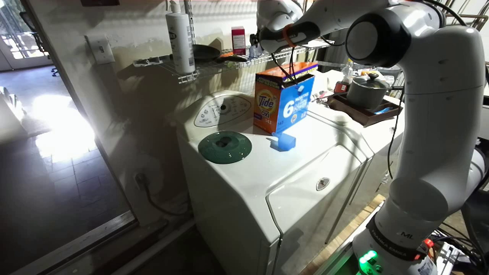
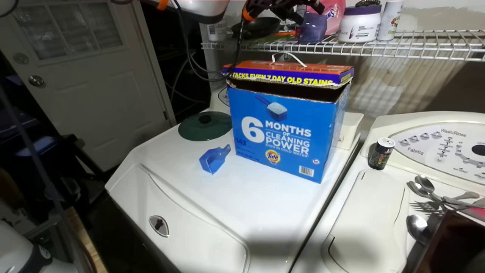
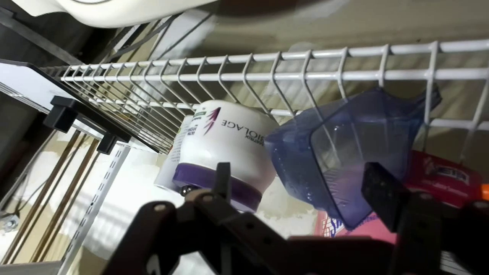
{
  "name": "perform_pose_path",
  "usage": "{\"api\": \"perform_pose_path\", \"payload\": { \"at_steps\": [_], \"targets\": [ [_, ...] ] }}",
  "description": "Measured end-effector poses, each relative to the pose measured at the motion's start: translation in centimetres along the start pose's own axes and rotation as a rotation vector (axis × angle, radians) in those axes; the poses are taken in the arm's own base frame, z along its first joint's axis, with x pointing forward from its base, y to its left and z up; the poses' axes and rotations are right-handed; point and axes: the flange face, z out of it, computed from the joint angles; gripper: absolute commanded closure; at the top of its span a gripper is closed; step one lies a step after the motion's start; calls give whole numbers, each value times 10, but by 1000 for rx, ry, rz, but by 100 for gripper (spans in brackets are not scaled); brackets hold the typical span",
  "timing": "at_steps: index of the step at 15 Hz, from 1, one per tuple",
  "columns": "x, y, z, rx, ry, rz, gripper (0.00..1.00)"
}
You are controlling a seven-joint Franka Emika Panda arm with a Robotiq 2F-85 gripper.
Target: Remove the purple cup from the rack and put it in the blue box
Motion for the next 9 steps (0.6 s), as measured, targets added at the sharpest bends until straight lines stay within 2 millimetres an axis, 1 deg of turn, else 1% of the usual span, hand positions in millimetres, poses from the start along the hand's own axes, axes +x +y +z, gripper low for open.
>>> {"api": "perform_pose_path", "payload": {
  "at_steps": [7, 8, 9],
  "targets": [
    [6, -4, 2, -1, 15, -6, 92],
    [7, -4, 2, -1, 17, -7, 98],
    [8, -4, 2, -2, 20, -7, 99]
  ]
}}
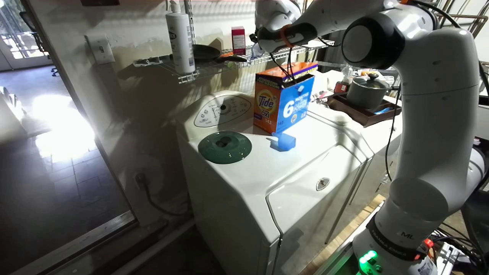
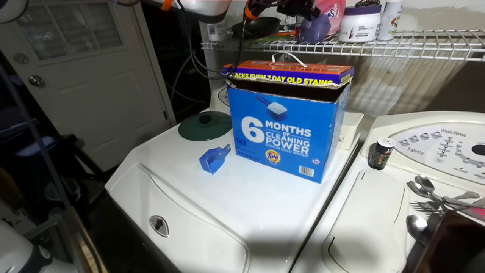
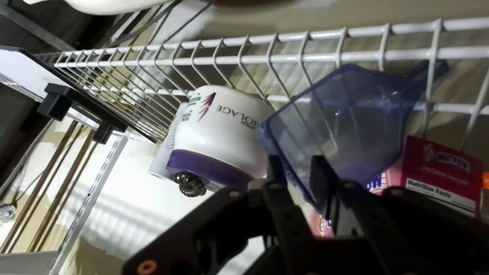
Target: Remove the purple cup from the rack and put it in the blue box
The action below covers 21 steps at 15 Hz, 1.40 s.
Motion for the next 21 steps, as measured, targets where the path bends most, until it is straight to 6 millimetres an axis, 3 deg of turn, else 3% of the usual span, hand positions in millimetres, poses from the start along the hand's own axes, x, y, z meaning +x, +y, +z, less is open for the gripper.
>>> {"api": "perform_pose_path", "payload": {
  "at_steps": [16, 21],
  "targets": [
    [10, 4, 7, -47, -24, -52, 99],
    [32, 15, -11, -63, 23, -31, 99]
  ]
}}
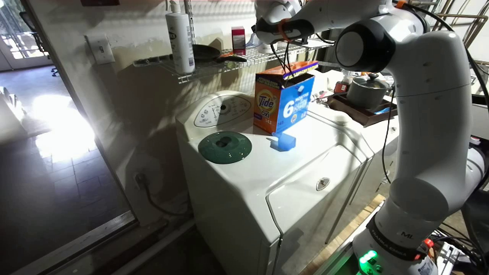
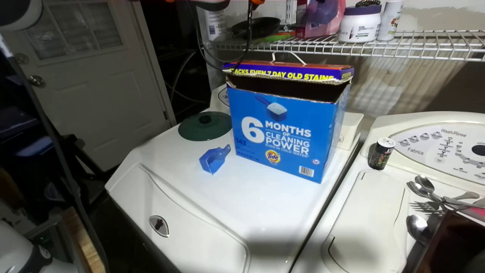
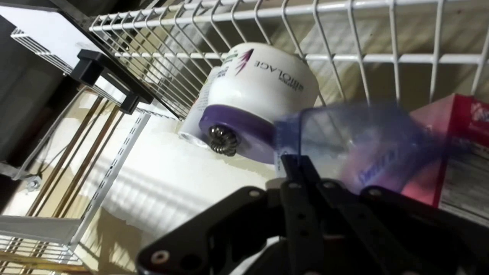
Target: Remove the purple cup from the rack and put it in the blue box
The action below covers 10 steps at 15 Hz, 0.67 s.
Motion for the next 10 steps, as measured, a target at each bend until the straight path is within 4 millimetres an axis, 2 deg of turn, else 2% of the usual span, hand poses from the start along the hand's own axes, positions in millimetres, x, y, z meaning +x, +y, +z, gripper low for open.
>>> {"api": "perform_pose_path", "payload": {
  "at_steps": [4, 10],
  "targets": [
    [17, 6, -16, -3, 40, 15, 99],
    [25, 13, -30, -13, 34, 14, 99]
  ]
}}
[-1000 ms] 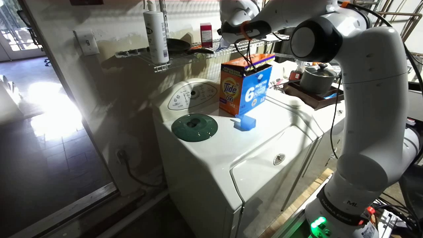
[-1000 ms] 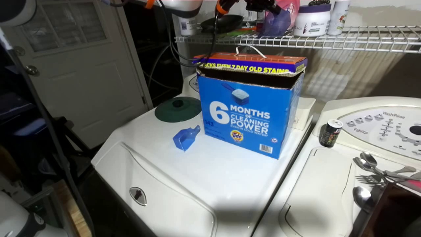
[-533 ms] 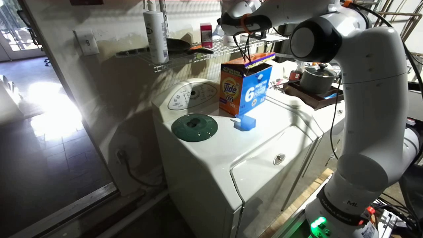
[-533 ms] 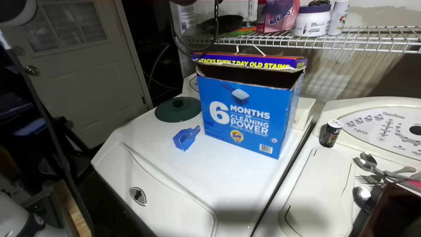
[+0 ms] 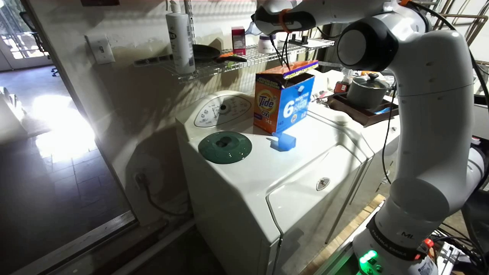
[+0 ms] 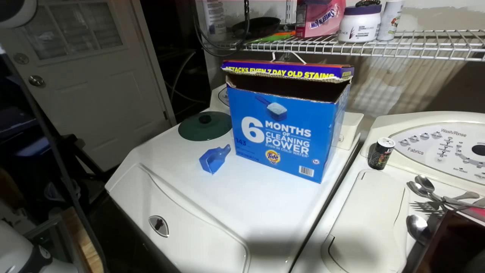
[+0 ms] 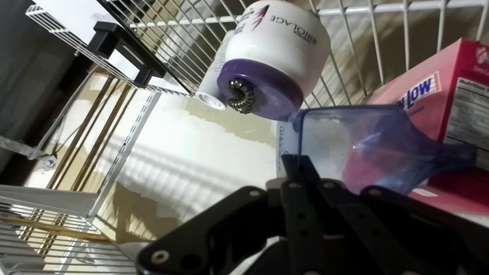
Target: Remove the purple cup from the rack and put it in the blue box
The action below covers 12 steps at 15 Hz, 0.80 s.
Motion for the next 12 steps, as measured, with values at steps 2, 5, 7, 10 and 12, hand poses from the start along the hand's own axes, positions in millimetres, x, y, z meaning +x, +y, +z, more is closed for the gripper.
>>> {"api": "perform_pose_path", "payload": {
  "at_steps": [2, 5, 7, 10, 12],
  "targets": [
    [5, 7, -10, 0, 8, -2, 99],
    [13, 19, -31, 24, 19, 1, 99],
    [14, 26, -47, 57, 12, 8, 99],
    [8, 36, -72, 150, -28, 62, 99],
    [1, 38, -94, 219, -74, 84, 99]
  ]
}}
